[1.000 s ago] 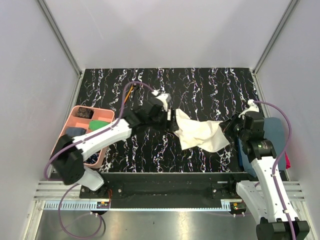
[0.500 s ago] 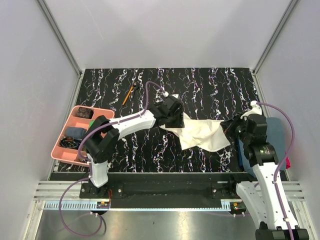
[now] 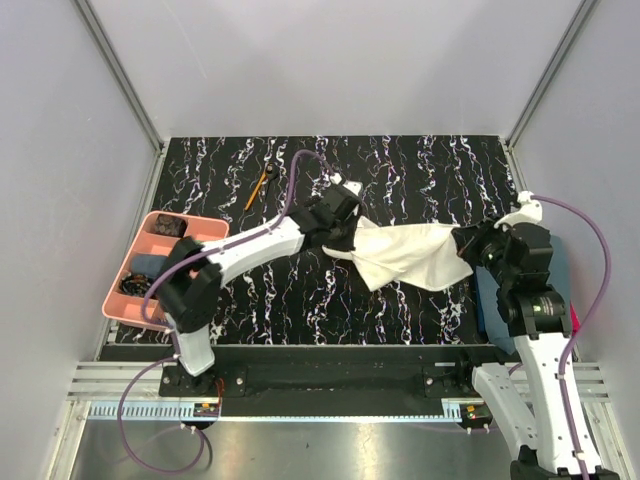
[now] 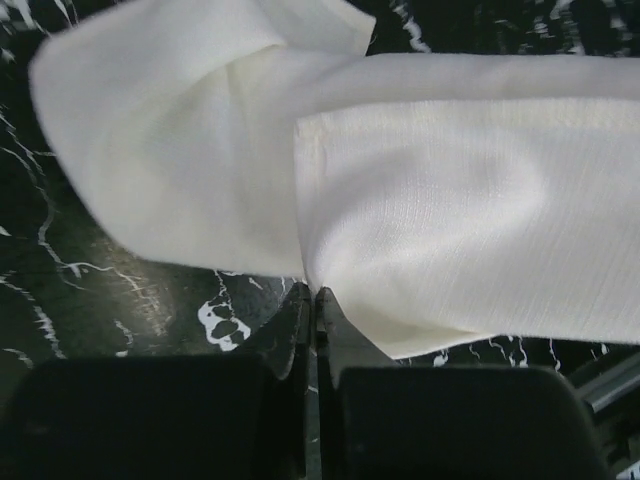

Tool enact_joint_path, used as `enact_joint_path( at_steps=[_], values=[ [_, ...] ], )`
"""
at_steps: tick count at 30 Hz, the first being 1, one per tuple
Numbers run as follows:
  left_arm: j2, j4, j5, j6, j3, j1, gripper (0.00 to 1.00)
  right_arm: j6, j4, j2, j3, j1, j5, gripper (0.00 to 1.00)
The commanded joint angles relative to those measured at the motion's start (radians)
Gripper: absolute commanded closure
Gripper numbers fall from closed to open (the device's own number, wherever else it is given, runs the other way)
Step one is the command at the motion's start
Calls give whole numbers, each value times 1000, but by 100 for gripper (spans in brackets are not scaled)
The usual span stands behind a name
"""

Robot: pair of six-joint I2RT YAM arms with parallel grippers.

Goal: Fold the napkin into a case and place the utensils inside
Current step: Pick up the crumpled napkin from the center of the board, then flatten out the crumpled napkin at the center of the board.

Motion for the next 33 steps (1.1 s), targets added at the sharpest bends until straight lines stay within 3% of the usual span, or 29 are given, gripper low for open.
enact_joint_path(
  at_steps=[1, 10, 15, 18, 21, 22, 24, 28, 33],
  values=[
    [-306, 52, 28, 209, 40, -9, 100, -73, 15, -42, 173, -5, 59, 100],
    [-817, 197, 327, 439, -100, -48, 100, -252, -92, -205, 438, -5, -27, 100],
    [-936, 301, 342, 432, -187, -52, 100, -222, -76, -247, 533, -5, -46, 100],
    [-937, 346, 276, 381, -218, -52, 100, -206, -82, -199, 546, -5, -26, 100],
    [-888, 333, 98, 287, -220, -52, 100, -195, -57, -156, 492, -5, 20, 100],
    [-870, 308, -53, 242, -206, -49, 100, -194, -57, -135, 486, -5, 57, 100],
    [-798, 233, -128, 150, -192, -31, 100, -192, -53, -61, 454, -4, 80, 100],
    [-681, 234, -275, 76, -220, 21, 100, -148, 153, 80, 317, -5, 65, 100],
    [-496, 352, -315, -68, -246, 197, 100, -145, 410, 482, 300, -5, 68, 100]
  ],
)
